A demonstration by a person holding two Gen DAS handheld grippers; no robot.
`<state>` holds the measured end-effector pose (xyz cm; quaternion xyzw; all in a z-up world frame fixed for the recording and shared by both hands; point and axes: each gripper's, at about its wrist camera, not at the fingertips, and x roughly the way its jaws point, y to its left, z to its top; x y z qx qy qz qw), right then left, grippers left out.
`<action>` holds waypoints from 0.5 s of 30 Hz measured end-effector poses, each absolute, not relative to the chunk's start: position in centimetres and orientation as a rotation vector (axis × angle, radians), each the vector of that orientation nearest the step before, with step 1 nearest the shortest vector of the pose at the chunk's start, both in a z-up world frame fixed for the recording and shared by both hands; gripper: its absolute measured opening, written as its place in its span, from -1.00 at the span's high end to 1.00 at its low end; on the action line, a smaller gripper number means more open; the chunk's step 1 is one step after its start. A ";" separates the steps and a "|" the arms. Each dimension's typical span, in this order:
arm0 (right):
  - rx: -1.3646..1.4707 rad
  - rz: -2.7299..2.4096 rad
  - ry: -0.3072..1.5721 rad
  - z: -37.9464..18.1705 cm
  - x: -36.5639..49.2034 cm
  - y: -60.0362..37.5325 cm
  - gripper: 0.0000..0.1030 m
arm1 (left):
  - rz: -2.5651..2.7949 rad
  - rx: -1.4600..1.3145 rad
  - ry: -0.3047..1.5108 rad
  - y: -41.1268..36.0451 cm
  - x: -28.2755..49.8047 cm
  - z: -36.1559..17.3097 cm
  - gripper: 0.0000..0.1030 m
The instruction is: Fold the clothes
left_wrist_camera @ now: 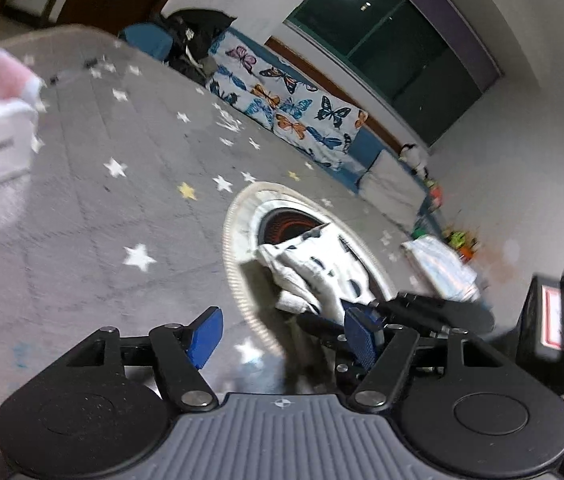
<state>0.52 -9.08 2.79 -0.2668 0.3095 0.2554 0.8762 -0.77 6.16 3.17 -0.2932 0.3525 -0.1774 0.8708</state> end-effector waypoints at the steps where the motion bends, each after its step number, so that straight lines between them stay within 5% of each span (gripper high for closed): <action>1: -0.530 0.537 0.648 3.1 0.6 -9.5 0.67 | -0.379 -0.641 0.744 6.0 -0.4 2.9 -0.38; 15: -0.333 0.576 0.649 4.8 0.4 -14.3 0.76 | -0.387 -0.899 0.848 3.9 3.2 -0.4 -0.52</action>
